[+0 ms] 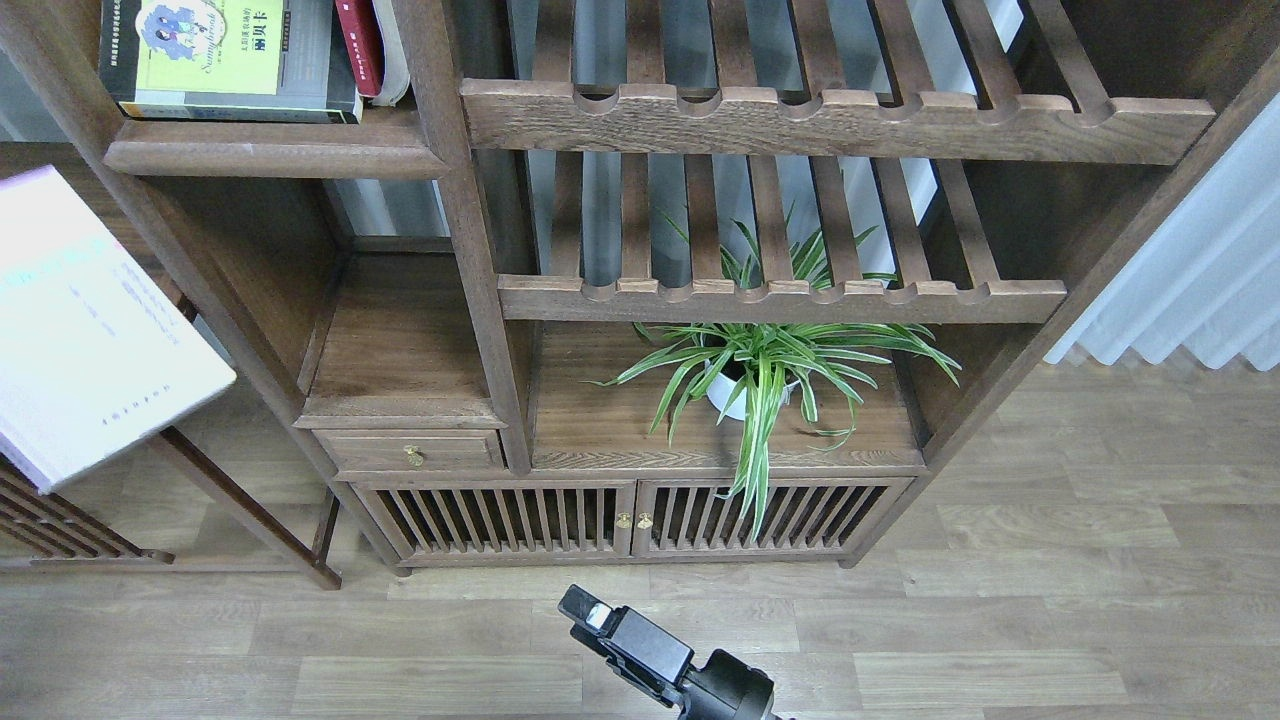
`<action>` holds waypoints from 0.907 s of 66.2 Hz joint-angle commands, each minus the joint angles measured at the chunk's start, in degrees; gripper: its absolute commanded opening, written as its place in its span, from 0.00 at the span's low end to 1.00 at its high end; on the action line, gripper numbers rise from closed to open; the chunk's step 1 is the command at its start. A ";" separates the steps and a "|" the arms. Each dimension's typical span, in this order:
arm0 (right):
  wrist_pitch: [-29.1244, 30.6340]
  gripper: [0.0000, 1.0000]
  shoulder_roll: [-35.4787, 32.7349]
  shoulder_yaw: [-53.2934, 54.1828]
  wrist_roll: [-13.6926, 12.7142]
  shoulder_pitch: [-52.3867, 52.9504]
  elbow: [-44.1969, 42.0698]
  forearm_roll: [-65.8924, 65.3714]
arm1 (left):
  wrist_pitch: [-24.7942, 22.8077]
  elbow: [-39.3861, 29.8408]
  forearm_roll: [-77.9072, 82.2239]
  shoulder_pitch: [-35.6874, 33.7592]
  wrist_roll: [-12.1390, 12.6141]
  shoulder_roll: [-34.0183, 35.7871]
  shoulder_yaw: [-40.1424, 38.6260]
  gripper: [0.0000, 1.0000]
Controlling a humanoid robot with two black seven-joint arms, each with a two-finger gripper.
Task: Organize books on shelf
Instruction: 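Lift the white booklet with the left gripper up to the upper-left shelf, then lay the white booklet on top of the books in the upper-left compartment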
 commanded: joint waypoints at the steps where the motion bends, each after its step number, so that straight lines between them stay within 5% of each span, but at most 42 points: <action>1: 0.00 0.99 0.00 0.15 0.00 0.02 -0.25 0.00 | 0.00 0.00 0.00 -7.79 0.09 0.27 1.31 0.04; 16: 0.00 0.99 0.00 0.15 0.00 0.02 -0.25 -0.08 | 0.00 0.27 5.09 -21.50 1.94 2.47 6.15 0.05; 26: 0.00 0.99 0.00 0.95 0.09 -0.06 -0.16 -0.08 | 0.00 1.85 21.69 -27.13 5.80 5.02 5.80 0.05; 39: 0.00 0.99 0.00 1.03 0.09 0.02 0.01 -0.08 | 0.00 4.48 39.45 -35.21 6.07 3.79 5.62 0.05; 60: 0.00 0.99 0.00 1.03 0.00 -0.06 -0.07 0.00 | 0.00 9.93 45.61 -46.29 6.07 -0.08 5.53 0.05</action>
